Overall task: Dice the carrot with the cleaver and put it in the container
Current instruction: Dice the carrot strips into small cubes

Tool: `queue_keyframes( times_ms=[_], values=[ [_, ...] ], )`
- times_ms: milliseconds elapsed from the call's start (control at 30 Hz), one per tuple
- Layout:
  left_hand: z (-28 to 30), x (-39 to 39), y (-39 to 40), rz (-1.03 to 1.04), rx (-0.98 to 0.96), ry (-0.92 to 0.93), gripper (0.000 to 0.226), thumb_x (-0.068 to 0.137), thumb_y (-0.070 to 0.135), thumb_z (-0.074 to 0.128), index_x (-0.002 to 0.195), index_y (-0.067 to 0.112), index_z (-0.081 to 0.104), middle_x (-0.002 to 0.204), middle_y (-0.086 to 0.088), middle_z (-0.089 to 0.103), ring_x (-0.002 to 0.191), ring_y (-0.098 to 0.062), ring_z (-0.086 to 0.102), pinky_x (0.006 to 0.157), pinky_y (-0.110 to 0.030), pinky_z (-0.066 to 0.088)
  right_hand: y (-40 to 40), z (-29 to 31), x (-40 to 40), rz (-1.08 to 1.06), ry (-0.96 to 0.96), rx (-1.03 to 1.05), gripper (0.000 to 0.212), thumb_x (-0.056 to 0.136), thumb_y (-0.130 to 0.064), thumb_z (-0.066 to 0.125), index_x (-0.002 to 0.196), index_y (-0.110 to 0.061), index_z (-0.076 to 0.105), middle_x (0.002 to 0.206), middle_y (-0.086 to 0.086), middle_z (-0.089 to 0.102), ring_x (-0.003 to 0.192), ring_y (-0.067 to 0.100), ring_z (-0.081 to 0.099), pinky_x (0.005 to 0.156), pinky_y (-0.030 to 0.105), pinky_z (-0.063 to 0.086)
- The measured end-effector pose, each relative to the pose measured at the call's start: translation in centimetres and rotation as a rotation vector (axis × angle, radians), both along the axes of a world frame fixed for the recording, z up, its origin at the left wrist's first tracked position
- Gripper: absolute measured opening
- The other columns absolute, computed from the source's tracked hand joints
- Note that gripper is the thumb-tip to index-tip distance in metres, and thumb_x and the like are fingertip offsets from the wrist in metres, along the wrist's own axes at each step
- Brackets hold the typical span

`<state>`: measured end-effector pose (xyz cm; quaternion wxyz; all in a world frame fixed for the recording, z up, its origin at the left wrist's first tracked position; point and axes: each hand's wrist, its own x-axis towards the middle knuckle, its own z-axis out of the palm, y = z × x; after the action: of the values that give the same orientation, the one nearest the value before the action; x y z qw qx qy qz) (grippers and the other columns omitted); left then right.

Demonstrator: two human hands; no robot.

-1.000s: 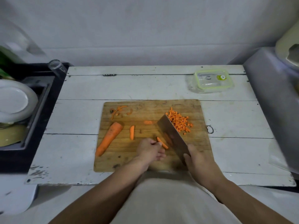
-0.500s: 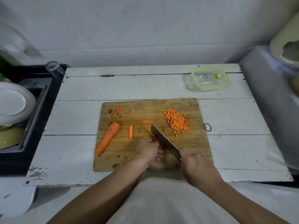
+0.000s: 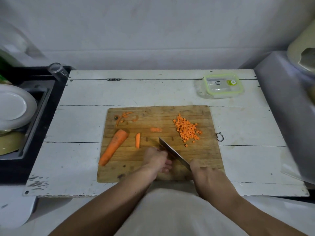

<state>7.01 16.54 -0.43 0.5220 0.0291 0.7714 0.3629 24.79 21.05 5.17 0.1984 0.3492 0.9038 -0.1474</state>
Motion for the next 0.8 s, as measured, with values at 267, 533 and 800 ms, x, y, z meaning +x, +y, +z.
queue_keyframes(
  times_ms=[267,533,800],
  values=[
    [0.1,0.1,0.5,0.052,-0.01,-0.032,0.014,0.098,0.02,0.06,0.094,0.011,0.069,0.072,-0.011,0.076,0.064,-0.028,0.075,0.055,-0.033,0.06,-0.1,-1.4,-2.7,0.088,-0.023,0.11,0.049,0.092,-0.004,0.046,0.135,-0.018,0.028,0.1,0.003,0.069,0.088,0.028,0.071,0.062,0.035,0.045],
    [0.5,0.2,0.2,-0.03,0.014,0.008,0.019,0.102,0.024,0.06,0.09,0.011,0.066,0.08,-0.013,0.076,0.071,-0.028,0.076,0.064,-0.038,0.064,1.6,-2.4,-2.0,-0.108,0.146,-0.01,0.024,0.102,-0.022,0.044,0.126,-0.024,0.039,0.1,0.009,0.067,0.087,0.032,0.067,0.065,0.037,0.048],
    [1.4,-3.5,-0.9,0.023,0.154,-0.042,0.013,0.105,0.014,0.054,0.105,0.002,0.06,0.074,-0.013,0.068,0.053,-0.02,0.065,0.049,-0.027,0.052,5.1,-0.6,1.3,-0.407,0.542,-0.544,0.015,0.1,-0.015,0.054,0.103,-0.028,0.061,0.07,-0.001,0.062,0.049,0.016,0.059,0.05,0.026,0.045]
  ],
)
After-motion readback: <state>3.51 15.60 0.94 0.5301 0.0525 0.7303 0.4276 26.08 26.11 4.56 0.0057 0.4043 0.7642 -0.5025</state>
